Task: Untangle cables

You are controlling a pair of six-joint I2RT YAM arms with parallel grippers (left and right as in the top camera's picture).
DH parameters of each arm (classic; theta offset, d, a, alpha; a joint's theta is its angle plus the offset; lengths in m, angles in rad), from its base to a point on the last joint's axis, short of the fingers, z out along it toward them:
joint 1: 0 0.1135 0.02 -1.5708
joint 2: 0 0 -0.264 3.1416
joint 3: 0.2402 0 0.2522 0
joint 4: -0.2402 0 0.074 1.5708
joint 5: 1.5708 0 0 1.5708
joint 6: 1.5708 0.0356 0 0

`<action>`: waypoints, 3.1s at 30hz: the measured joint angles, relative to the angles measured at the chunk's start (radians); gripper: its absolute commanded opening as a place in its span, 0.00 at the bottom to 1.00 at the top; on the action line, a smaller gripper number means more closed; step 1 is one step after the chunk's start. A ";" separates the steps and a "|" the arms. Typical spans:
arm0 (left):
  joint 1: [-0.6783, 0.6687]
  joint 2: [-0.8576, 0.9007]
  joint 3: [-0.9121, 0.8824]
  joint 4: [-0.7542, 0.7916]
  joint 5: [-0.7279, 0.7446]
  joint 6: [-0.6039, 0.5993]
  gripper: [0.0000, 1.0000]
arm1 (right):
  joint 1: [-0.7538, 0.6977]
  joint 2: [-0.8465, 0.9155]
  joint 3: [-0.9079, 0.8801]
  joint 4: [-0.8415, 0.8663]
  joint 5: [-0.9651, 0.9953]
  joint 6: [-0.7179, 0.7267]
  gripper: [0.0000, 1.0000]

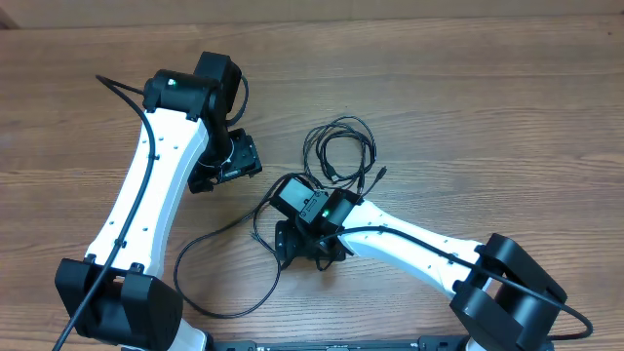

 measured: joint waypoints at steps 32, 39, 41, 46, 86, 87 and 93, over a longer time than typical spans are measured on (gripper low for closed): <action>0.000 0.000 0.000 0.012 0.000 0.004 0.73 | 0.002 0.061 -0.101 0.140 0.010 0.153 0.04; 0.000 0.000 -0.001 0.013 0.000 0.004 0.73 | 0.002 0.071 0.025 -0.031 0.008 0.028 0.04; 0.000 0.000 -0.001 0.016 0.000 0.004 0.73 | 0.002 0.072 0.100 -0.098 0.010 -0.011 0.04; 0.000 0.000 -0.001 0.016 0.000 0.004 0.73 | 0.002 0.074 0.277 -0.275 0.043 -0.071 0.04; 0.000 0.000 -0.001 0.014 0.000 0.004 0.74 | -0.313 -0.372 0.380 -0.745 0.517 0.086 0.04; 0.000 0.000 -0.001 0.013 0.000 0.004 0.74 | -0.340 -0.387 0.380 -0.749 0.521 0.080 0.04; 0.000 0.000 -0.001 0.011 0.000 0.004 0.73 | -0.572 -0.469 0.380 -0.763 0.534 0.029 0.04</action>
